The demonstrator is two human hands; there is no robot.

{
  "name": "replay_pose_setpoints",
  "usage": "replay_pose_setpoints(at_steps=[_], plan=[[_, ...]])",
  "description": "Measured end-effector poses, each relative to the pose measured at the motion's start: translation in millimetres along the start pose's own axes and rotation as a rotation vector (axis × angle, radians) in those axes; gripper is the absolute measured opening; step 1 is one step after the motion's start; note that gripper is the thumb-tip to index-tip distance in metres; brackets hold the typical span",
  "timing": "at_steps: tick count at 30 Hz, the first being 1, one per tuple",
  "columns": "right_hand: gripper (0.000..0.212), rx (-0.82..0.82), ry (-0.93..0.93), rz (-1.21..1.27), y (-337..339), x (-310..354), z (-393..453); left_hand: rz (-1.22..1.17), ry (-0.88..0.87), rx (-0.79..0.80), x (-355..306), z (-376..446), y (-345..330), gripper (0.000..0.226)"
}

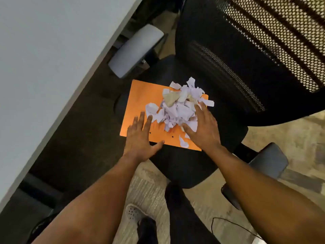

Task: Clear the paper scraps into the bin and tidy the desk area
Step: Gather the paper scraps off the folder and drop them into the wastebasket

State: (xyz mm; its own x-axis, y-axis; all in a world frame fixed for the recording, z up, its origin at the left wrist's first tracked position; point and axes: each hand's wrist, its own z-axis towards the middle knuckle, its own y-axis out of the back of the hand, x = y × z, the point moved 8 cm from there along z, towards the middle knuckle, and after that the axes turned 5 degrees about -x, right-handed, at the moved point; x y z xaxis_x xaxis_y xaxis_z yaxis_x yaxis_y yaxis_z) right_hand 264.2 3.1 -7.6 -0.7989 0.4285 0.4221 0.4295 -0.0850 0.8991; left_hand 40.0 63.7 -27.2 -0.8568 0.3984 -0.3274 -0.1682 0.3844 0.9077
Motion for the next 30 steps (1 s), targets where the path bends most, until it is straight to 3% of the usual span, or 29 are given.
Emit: replay_pose_setpoints(at_steps=[8,12,18,24,30], plan=[[0.105,0.099,-0.036,-0.071,-31.2,-35.8,70.8,0.049,0.006,0.076,-7.0,90.8,-31.6,0.128],[0.107,0.129,-0.030,-0.138,-51.2,-37.4,80.6,0.064,-0.046,0.069,-21.5,114.5,-38.5,0.130],[0.095,0.107,0.161,-0.226,-71.5,-21.1,77.2,0.233,-0.239,0.072,-48.0,123.3,-54.2,0.112],[0.083,0.075,0.199,-0.137,-74.5,-21.6,93.2,0.118,-0.199,-0.005,-52.2,129.7,-56.3,0.088],[0.090,0.106,0.138,-0.105,-79.5,-22.5,103.3,0.076,-0.178,-0.007,-51.9,131.8,-54.8,0.070]])
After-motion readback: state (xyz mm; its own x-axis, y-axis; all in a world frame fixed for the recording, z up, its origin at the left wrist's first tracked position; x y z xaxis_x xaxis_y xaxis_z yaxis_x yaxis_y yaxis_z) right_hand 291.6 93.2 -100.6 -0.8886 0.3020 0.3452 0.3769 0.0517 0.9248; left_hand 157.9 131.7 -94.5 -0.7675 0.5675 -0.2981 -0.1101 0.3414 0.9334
